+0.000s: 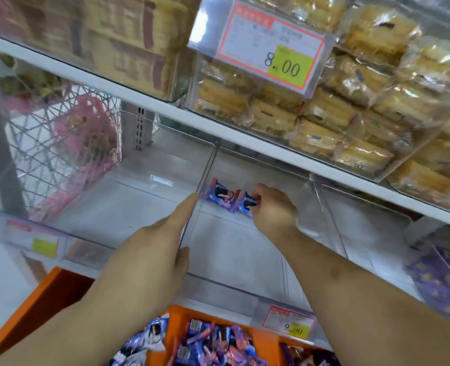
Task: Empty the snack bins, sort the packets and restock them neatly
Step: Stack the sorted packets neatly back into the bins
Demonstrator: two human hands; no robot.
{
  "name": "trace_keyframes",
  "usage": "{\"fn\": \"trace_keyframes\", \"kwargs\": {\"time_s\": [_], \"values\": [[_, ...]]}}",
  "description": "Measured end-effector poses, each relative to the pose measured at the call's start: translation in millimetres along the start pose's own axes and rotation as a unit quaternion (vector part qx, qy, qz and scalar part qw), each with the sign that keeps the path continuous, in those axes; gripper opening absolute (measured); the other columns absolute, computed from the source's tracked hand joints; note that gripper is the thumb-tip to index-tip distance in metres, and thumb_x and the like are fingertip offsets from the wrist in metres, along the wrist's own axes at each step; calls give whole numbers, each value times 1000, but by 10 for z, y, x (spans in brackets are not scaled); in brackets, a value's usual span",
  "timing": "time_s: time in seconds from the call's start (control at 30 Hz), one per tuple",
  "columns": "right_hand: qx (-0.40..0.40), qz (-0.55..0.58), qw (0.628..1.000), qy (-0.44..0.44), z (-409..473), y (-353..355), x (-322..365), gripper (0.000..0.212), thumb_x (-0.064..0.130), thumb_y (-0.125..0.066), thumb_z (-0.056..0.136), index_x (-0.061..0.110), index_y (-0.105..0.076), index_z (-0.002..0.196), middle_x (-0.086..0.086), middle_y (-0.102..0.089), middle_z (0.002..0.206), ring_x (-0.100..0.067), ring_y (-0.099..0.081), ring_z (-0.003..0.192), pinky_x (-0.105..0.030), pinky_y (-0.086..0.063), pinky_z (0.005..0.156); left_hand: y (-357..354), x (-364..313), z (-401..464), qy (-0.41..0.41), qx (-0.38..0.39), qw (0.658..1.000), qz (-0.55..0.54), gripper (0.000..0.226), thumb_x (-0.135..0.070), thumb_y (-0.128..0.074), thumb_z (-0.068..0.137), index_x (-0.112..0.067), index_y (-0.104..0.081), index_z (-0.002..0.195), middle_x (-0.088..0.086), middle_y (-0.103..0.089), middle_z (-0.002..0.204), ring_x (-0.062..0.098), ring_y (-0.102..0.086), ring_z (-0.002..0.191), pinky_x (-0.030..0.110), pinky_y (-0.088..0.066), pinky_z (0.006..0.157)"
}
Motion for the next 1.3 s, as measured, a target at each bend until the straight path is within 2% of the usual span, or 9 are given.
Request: {"fn": "trace_keyframes", "kwargs": {"time_s": [0.23, 0.4, 0.57, 0.77, 0.97, 1.03, 1.13, 1.2, 1.3], "values": [[-15, -8, 1000, 14, 47, -45, 47, 28, 12, -64, 90, 30, -69, 110, -2, -55, 114, -29, -58, 102, -30, -42, 72, 20, -4, -1, 5, -2, 1000, -13, 91, -30, -55, 102, -65, 14, 151, -12, -51, 79, 8, -53, 71, 20, -40, 56], [-84, -51, 995, 24, 7, -62, 57, 34, 6, -76, 84, 24, -75, 113, -4, -54, 110, -32, -51, 107, -33, -41, 80, -58, -11, -9, -29, 7, 999, -30, 91, -34, -54, 103, -68, 18, 148, -10, -66, 120, 10, -65, 101, 33, -56, 87], [-91, -39, 995, 8, -27, -75, -31, 34, 9, -75, 86, 23, -75, 116, -6, -55, 111, -33, -49, 110, -35, -43, 85, -111, -68, -3, -45, 4, 998, -33, 90, -35, -51, 105, -64, 22, 149, -9, -64, 125, 10, -64, 104, 29, -54, 89], [-108, -7, 994, 5, -135, -29, -74, 34, 7, -72, 84, 18, -75, 116, -12, -56, 109, -36, -52, 105, -34, -45, 77, -113, -57, -10, -46, -2, 999, -27, 90, -35, -55, 103, -64, 16, 151, -3, -70, 117, 12, -67, 97, 34, -57, 85], [-108, 103, 989, 17, -512, 337, -50, 37, 10, -74, 85, 21, -72, 121, -10, -59, 108, -30, -61, 98, -35, -56, 82, -171, -102, 20, -51, 17, 999, -2, 89, -34, -58, 103, -57, 8, 157, 6, -71, 116, 19, -67, 101, 35, -55, 86], [-106, 157, 981, 28, -788, 555, -27, 32, 14, -75, 88, 23, -72, 119, -4, -57, 106, -19, -58, 95, -24, -44, 80, -178, -135, 10, -55, 33, 998, -11, 91, -33, -60, 102, -54, 8, 159, 6, -67, 131, 20, -64, 112, 31, -51, 93], [-83, 243, 966, 39, -1352, 860, 8, 31, 16, -76, 91, 29, -70, 118, 4, -53, 111, -4, -53, 94, -15, -39, 83, -158, -221, -108, -80, 54, 995, -25, 94, -32, -63, 101, -47, 7, 161, -1, -30, 168, 21, -46, 143, 28, -37, 114], [-67, 273, 958, 61, -1768, 1011, 46, 32, 15, -77, 90, 31, -69, 117, 8, -54, 114, -3, -57, 100, -15, -46, 83, -71, -283, -223, -109, 23, 994, -10, 90, -32, -63, 99, -43, -1, 163, -1, -19, 171, 24, -36, 149, 35, -34, 121], [-11, 313, 945, 96, -2335, 1007, 67, 31, 10, -77, 89, 30, -70, 112, 9, -57, 113, -9, -62, 101, -17, -51, 78, 87, -427, -452, -146, -25, 989, -19, 74, -29, -64, 97, -33, -27, 161, -4, -35, 158, 16, -41, 141, 28, -35, 114]]}}
Point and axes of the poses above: each hand's wrist, its own z-axis towards the middle knuckle, its own y-axis out of the back of the hand, x = y × z, the point moved 6 cm from there along z, towards the middle knuckle
